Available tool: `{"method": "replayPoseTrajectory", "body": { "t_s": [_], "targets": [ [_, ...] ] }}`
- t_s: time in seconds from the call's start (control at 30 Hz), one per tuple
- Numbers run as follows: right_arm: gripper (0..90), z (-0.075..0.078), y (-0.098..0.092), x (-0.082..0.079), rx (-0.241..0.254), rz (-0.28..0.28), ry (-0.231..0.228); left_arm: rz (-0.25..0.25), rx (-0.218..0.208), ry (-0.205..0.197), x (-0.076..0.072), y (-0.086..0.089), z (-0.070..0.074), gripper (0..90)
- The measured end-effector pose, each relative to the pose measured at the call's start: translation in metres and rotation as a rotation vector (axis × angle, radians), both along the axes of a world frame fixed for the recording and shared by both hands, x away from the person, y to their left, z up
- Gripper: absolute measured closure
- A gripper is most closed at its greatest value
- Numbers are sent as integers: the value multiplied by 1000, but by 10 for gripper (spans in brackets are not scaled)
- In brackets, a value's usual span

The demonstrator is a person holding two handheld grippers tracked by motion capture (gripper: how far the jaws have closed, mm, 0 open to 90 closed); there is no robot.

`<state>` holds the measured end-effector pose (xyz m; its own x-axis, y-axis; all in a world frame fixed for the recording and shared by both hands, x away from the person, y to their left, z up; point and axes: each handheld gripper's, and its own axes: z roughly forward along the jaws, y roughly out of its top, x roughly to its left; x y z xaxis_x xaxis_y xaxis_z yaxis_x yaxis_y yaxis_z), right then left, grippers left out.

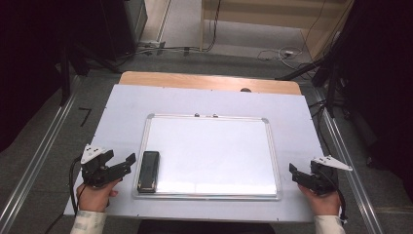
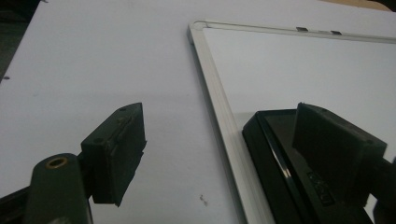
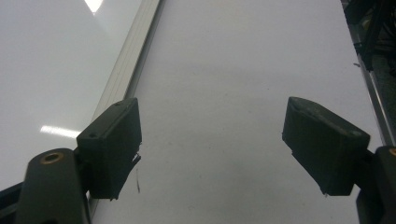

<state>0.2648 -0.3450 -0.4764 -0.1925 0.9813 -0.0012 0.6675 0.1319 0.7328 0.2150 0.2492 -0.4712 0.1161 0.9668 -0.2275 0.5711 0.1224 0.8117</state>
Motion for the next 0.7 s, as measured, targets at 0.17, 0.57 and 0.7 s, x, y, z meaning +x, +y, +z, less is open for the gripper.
{"method": "replayPoseTrajectory", "body": {
  "t_s": [0.17,0.57,0.7],
  "targets": [
    [186,0,0,0,0,-1,-1,18,3,7,-1,6,-1,181],
    [185,0,0,0,-2,-2,-1,50,5,14,-4,19,-3,180],
    [185,0,-1,0,-4,-3,-3,56,7,18,-5,22,-4,181]
  ]
}}
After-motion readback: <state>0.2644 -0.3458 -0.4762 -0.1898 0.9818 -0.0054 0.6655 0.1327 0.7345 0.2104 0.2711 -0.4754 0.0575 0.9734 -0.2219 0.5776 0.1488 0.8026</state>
